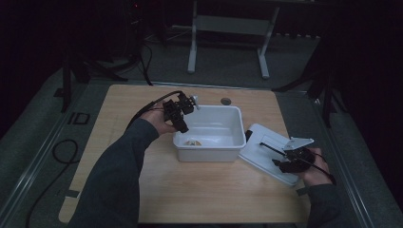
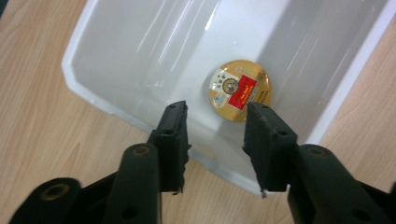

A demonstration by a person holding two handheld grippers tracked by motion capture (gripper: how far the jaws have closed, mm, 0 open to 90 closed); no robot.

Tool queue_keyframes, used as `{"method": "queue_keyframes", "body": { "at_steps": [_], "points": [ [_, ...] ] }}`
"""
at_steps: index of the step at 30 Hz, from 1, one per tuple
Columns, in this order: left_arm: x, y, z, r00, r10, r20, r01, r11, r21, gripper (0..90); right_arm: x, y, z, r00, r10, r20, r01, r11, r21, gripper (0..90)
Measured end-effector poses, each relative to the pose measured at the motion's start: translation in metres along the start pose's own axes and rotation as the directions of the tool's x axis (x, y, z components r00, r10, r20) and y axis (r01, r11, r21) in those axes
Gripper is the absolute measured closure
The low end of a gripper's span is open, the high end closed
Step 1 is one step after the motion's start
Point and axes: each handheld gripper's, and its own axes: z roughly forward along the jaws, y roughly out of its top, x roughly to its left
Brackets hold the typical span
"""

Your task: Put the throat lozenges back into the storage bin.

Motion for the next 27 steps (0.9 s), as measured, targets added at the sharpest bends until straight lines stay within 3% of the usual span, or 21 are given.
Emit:
{"method": "queue_keyframes", "body": {
  "at_steps": [4,5,7,10,21,27],
  "points": [
    [0.003,-0.006,-0.004,0.9998,-0.01,-0.019,0.009,0.9999,-0.014,69.0,-0.001,0.001,-0.001,1.0,-0.005,0.003,0.005,1.0,0.0,35.3],
    [0.004,-0.008,-0.006,0.9991,-0.009,-0.042,0.008,0.9998,-0.02,72.4,-0.001,0.001,-0.001,1.0,-0.004,0.004,0.004,1.0,0.0,35.3],
    [0.005,-0.011,-0.009,0.9985,-0.019,-0.051,0.016,0.999,-0.042,81.9,-0.001,0.002,-0.001,1.0,-0.004,0.006,0.004,1.0,0.0,35.5],
    [0.008,-0.016,-0.011,0.9973,-0.028,-0.067,0.025,0.9985,-0.05,89.2,-0.001,0.002,-0.001,0.9999,-0.006,0.01,0.006,1.0,0.001,35.9],
    [0.017,-0.033,-0.012,0.9931,-0.072,-0.092,0.066,0.9955,-0.068,89.7,-0.003,0.008,-0.003,0.9994,-0.02,0.028,0.02,1.0,0.003,41.2],
    [0.019,-0.041,-0.013,0.9894,-0.104,-0.101,0.093,0.9901,-0.105,89.7,-0.003,0.012,-0.001,0.9983,-0.042,0.042,0.041,0.999,0.023,45.8]
  ]
}}
